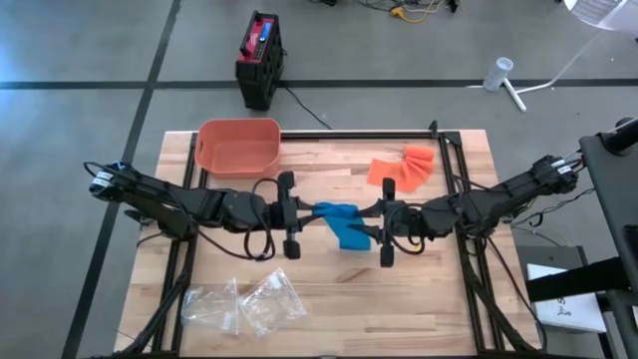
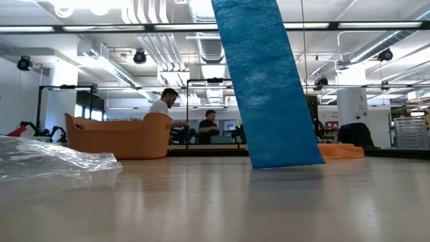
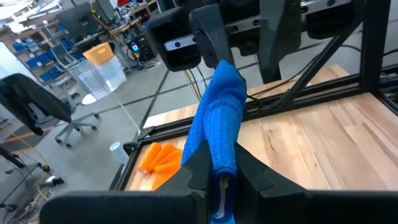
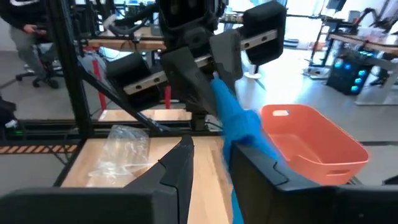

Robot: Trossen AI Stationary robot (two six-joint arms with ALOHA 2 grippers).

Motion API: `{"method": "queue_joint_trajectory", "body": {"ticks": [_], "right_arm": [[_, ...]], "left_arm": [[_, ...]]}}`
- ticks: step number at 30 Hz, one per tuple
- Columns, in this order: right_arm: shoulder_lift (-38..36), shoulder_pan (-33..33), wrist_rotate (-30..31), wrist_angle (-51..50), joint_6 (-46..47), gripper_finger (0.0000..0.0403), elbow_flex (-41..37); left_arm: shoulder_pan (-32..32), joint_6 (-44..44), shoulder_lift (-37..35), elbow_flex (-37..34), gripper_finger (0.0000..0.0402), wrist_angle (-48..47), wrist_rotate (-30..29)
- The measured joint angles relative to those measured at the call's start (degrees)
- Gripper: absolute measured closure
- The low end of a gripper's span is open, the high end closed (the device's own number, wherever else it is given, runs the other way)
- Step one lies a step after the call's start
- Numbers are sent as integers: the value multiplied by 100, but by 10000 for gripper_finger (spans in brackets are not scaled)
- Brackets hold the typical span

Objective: Roll bandage
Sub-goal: Roll the blue bandage

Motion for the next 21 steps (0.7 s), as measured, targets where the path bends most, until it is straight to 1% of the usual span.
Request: {"method": "queue_joint_trajectory", "body": {"ticks": [8, 11, 15, 21], "right_arm": [[30, 0, -3, -121, 97, 326, -2], [50, -9, 211, -168, -51, 332, -7], [50, -9, 713, -191, -341, 339, -7], [50, -9, 755, -197, -672, 337, -7]], "left_arm": [[2, 27, 0, -2, 379, 116, -26], [2, 87, 2, -2, 380, 101, -28], [4, 85, 2, -8, 382, 101, -93], [2, 107, 2, -11, 379, 96, -78]]}}
